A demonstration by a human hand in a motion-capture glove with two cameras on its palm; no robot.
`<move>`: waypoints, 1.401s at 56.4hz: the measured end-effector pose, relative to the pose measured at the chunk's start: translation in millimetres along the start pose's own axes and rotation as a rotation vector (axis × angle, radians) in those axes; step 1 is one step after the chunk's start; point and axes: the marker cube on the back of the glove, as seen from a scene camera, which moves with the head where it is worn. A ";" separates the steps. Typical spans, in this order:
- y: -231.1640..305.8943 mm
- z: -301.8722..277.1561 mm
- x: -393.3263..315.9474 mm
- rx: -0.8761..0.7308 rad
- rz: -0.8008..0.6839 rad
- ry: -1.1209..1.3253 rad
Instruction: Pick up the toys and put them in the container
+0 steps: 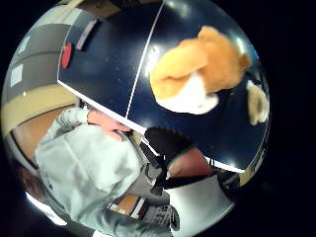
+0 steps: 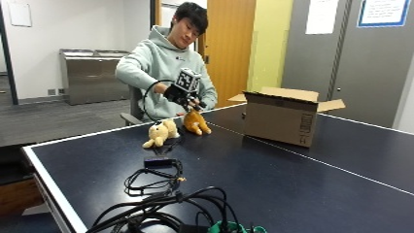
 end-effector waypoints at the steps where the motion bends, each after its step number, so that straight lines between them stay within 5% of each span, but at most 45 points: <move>1: -3.3 7.8 -6.8 -0.009 0.054 -0.035; 10: -17.1 65.0 -49.5 -0.051 0.076 -0.080; 28: -37.4 67.5 -67.9 0.044 0.073 -0.073; 35: -41.7 53.4 -60.7 -0.095 0.100 -0.054; 40: -28.0 50.0 -73.5 -0.274 -0.029 0.041; 47: -33.7 -3.7 -51.8 -0.367 0.156 -0.164; 62: -30.2 -147.5 -71.6 -0.279 0.135 -0.184; 69: -29.4 -198.0 -113.4 -0.154 -0.127 0.003; 75: -53.0 -238.2 -158.3 -0.018 -0.020 -0.031; 79: -70.0 -258.5 -168.7 0.071 -0.181 -0.045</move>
